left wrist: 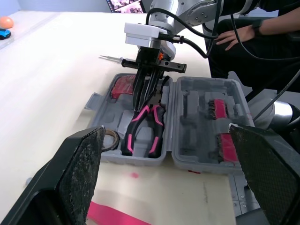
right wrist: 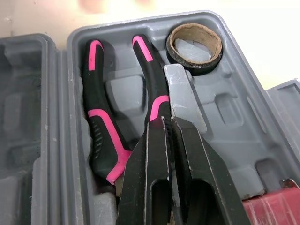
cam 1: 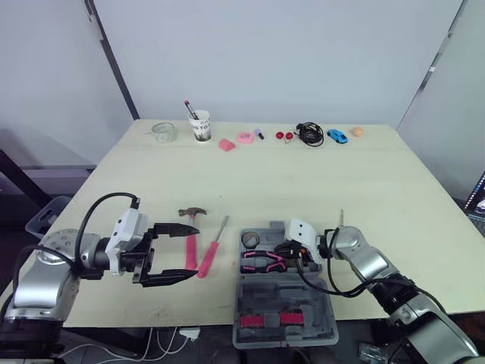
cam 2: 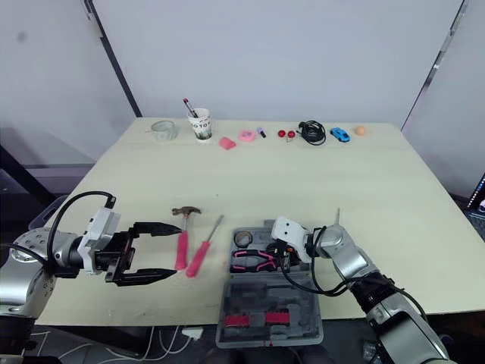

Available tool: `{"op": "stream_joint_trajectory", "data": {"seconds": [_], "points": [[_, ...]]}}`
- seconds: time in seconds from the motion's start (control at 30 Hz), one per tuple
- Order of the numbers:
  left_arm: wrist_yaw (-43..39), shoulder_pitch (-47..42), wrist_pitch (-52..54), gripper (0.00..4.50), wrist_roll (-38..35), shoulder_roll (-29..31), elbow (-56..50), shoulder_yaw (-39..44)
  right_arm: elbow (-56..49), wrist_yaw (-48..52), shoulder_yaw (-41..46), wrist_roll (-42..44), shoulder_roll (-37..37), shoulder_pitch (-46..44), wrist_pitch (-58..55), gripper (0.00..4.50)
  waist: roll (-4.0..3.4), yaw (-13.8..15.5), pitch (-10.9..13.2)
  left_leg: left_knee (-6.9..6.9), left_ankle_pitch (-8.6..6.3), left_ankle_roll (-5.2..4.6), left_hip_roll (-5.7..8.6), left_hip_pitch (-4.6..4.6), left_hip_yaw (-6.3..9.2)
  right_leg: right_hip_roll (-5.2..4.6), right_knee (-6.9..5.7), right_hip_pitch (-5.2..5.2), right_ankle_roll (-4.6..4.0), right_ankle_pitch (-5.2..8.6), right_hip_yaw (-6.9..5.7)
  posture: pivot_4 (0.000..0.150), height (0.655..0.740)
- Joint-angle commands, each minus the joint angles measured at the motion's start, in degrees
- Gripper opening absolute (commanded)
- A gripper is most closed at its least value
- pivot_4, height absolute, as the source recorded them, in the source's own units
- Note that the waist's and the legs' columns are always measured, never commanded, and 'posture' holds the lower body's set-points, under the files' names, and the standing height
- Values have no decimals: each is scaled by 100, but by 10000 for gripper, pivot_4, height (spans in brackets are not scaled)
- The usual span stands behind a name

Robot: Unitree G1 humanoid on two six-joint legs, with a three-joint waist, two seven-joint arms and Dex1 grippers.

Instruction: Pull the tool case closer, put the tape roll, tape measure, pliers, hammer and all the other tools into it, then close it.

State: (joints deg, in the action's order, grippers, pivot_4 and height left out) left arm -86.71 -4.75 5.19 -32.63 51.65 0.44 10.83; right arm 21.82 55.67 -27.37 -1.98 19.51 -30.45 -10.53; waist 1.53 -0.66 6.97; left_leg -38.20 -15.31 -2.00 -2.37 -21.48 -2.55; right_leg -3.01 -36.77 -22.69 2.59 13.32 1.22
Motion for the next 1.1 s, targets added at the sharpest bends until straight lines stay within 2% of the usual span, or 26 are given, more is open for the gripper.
{"op": "stream_joint_trajectory", "data": {"seconds": [0.03, 0.27, 0.43, 0.73, 1.1], "points": [[36, -17, -47, 45000, -63, 4, -232, 146, 976, -214, -425, -677, 186, 398, -313, 2147, -7, 3, -26, 0, 0, 0, 1, 4, 0, -3, 0, 1, 0, 0, 1, 1500, 7400], [132, 50, -71, 45000, -36, -75, -225, 129, 262, -417, 77, -217, 38, 452, -391, 2147, -23, 1, -27, 2, 0, 0, 1, -1, 2, -8, 0, -2, -1, 0, -1, 1500, 7400], [363, 175, -129, 45000, 42, -199, -256, 162, -848, -602, 668, 225, -36, 660, -331, 2147, -36, 2, -1, 2, 0, 0, 3, -30, 0, -11, 0, -30, -1, -1, 1, 1500, 7400], [1297, 381, -176, 45000, 261, -535, -238, 373, -2298, -795, 1778, 1162, 12, 1140, -166, 2147, -50, -13, 65, 1, 0, -1, 6, -113, 1, -1, -1, -98, 1, -3, -1, 1500, 7400], [2595, 1011, -87, 45000, 276, -1226, -487, 811, -2684, -1546, 3320, 1532, 473, 2231, 197, 2147, -33, 6, 86, 4, 0, -1, 7, -116, 2, -11, 8, -96, 3, -2, -3, 1500, 7400]]}}
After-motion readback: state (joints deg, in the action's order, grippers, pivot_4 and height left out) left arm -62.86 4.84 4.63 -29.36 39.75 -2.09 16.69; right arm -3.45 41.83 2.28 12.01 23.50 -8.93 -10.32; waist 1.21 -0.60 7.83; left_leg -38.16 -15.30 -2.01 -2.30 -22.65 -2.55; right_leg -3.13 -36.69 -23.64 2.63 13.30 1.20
